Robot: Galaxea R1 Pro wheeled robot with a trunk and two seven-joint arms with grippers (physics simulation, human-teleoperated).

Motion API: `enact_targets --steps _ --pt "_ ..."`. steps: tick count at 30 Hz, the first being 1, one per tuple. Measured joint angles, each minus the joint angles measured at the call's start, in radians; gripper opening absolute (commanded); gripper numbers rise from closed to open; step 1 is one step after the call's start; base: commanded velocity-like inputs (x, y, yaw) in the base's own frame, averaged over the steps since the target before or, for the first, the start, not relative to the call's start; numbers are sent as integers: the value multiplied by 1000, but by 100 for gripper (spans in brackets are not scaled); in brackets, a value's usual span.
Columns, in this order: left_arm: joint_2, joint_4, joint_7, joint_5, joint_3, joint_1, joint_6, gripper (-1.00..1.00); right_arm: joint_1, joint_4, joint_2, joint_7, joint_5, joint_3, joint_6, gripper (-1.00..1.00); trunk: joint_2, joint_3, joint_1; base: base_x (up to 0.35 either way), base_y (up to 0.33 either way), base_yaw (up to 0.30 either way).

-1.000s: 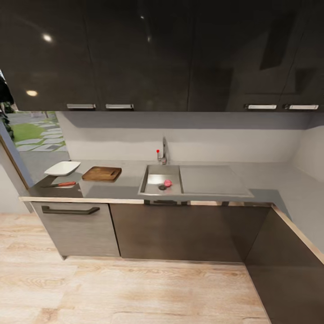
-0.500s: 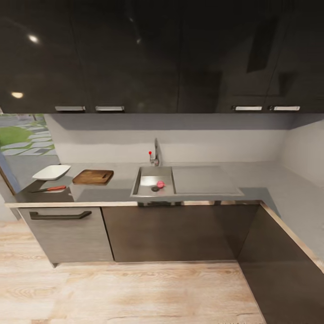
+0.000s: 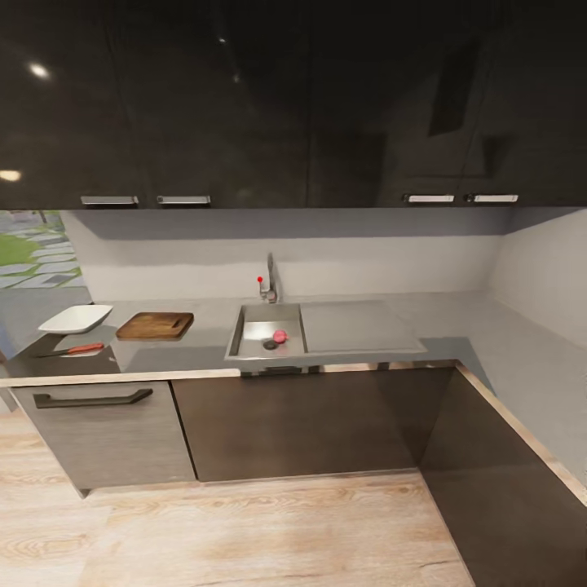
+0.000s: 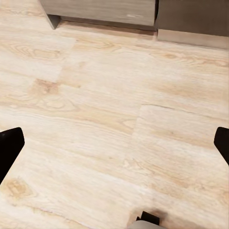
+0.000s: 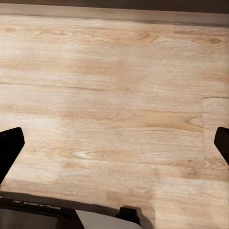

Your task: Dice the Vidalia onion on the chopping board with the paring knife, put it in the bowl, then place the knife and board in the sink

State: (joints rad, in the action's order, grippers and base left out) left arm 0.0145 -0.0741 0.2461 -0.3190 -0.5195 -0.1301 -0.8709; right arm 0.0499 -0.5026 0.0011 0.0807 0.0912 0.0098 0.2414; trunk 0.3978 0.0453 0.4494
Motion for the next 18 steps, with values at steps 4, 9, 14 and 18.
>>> enact_targets --steps 4,9,14,18 --pt "0 0 0 0 1 0 2 100 0 5 -1 3 2 2 1 100 0 0 0 0 0 -2" --pt "0 0 0 0 0 0 18 100 0 5 -1 4 2 2 1 100 0 0 0 0 0 0" --pt "0 0 0 0 0 0 25 100 0 6 -1 2 2 2 1 100 0 0 0 0 0 0" --pt "0 1 3 -1 -2 0 26 100 0 7 -1 2 2 1 1 100 0 0 0 0 0 0"
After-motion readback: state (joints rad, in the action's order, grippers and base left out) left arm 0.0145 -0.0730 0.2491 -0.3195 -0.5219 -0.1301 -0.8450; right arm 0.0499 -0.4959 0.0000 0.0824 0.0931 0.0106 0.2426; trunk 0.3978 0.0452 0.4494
